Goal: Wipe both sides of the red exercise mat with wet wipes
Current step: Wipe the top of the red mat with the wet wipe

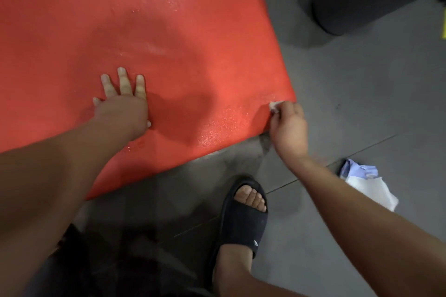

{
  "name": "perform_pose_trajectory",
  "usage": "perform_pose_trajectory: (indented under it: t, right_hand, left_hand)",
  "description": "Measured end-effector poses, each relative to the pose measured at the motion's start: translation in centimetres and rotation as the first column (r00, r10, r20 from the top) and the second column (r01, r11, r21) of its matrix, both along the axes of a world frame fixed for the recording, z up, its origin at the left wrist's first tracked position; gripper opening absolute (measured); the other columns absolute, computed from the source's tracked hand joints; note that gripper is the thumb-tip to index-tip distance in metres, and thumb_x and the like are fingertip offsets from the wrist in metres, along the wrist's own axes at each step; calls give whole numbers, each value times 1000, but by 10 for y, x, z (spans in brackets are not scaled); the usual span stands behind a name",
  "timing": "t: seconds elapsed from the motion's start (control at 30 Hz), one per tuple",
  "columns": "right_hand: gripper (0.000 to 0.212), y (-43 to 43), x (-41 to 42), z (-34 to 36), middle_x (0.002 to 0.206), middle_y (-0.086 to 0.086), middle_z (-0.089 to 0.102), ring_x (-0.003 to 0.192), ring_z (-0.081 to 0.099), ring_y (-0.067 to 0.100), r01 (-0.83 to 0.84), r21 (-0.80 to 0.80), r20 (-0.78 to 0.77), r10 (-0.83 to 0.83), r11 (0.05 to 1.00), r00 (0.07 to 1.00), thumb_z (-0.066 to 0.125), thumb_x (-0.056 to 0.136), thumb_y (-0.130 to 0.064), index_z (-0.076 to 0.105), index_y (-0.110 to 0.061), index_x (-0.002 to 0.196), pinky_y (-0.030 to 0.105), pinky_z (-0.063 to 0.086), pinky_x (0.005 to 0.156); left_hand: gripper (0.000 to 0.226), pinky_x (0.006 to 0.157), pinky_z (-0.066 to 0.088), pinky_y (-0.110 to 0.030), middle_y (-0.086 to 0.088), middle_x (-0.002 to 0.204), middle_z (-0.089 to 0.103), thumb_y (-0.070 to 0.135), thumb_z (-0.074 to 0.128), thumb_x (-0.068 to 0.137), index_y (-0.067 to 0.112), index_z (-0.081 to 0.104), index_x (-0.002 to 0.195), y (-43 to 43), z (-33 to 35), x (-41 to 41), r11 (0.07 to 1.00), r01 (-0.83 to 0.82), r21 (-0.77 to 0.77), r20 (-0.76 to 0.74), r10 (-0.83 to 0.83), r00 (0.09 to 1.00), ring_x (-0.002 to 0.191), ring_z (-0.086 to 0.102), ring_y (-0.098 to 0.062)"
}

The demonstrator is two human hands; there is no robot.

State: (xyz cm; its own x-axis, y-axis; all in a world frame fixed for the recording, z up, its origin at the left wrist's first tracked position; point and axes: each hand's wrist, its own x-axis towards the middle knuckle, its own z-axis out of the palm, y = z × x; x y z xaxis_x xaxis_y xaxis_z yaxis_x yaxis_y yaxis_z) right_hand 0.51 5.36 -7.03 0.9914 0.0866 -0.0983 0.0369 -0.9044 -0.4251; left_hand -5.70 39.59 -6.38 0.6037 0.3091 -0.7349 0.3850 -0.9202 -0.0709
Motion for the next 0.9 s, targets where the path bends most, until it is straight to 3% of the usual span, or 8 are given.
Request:
perform_pose_trajectory:
  t: [0.2, 0.3, 0.37, 0.43, 0.6, 0.67, 0.77, 0.9]
  right_hand:
    - [16, 92, -57, 3, 100, 15, 65, 93, 62, 33, -310, 170, -196, 341, 935, 920, 58, 86, -2, 66, -8, 99, 40, 49, 83]
    - [6, 113, -43, 34, 85, 9, 69, 80, 64, 30, -456, 210, -276, 500, 865, 821, 62, 91, -12, 60, -11, 85, 37, 46, 69]
    - [16, 123, -25, 64, 76, 0, 63, 69, 56, 23, -548, 186, -327, 577, 816, 749, 59, 92, -12, 50, -20, 82, 32, 35, 62]
    - [15, 134, -10, 93, 71, -4, 59, 65, 52, 20, -594, 129, -372, 594, 794, 713, 58, 93, -14, 51, -21, 81, 30, 33, 59]
    - [13, 155, -3, 122, 78, 4, 70, 65, 59, 16, -666, -39, -519, 555, 745, 651, 59, 96, -29, 59, -16, 93, 13, 36, 47]
    - [15, 163, -9, 119, 74, 0, 70, 66, 62, 8, -677, -100, -505, 549, 729, 666, 59, 96, -32, 57, -19, 91, 15, 34, 49]
    - [16, 170, -27, 98, 62, -4, 64, 49, 53, -5, -556, -43, -476, 472, 830, 742, 60, 96, -23, 53, -19, 82, 11, 34, 47]
    - [6, 159, -53, 61, 95, 16, 67, 88, 63, 33, -382, -46, -267, 357, 923, 895, 60, 89, -8, 62, -6, 94, 33, 44, 73]
  left_hand:
    - [105, 123, 17, -57, -9, 165, -27, 47, 66, 94, 27, -13, 161, 22, 26, -6, 994, 73, -81, -5, -74, 997, 153, -15, -41]
    - [78, 123, 24, -42, -17, 167, 12, 37, 54, 100, 8, 14, 161, 42, 53, -7, 960, 260, -103, -26, -264, 964, 153, 16, -36]
    - [55, 112, 40, -37, -14, 153, 43, 32, 50, 100, 8, 39, 149, 57, 80, -11, 910, 407, -82, -30, -411, 911, 141, 43, -31]
    - [42, 97, 51, -36, -9, 139, 58, 32, 48, 100, 14, 54, 137, 69, 107, -15, 859, 509, -48, -59, -511, 857, 126, 57, -30]
    - [43, 98, 52, -41, -9, 133, 61, 35, 44, 99, 17, 55, 136, 92, 140, -38, 836, 546, -54, 0, -547, 837, 120, 60, -31]
    - [44, 99, 51, -40, -9, 134, 60, 36, 45, 99, 17, 54, 137, 97, 141, -55, 850, 520, -82, 53, -517, 854, 121, 59, -31]
    - [41, 98, 49, -35, -9, 131, 61, 35, 47, 99, 16, 55, 134, 97, 125, -82, 860, 490, -142, 95, -481, 871, 121, 58, -30]
    - [44, 106, 43, -35, -10, 137, 53, 38, 52, 97, 15, 53, 134, 99, 82, -103, 876, 441, -195, 186, -408, 894, 127, 50, -29]
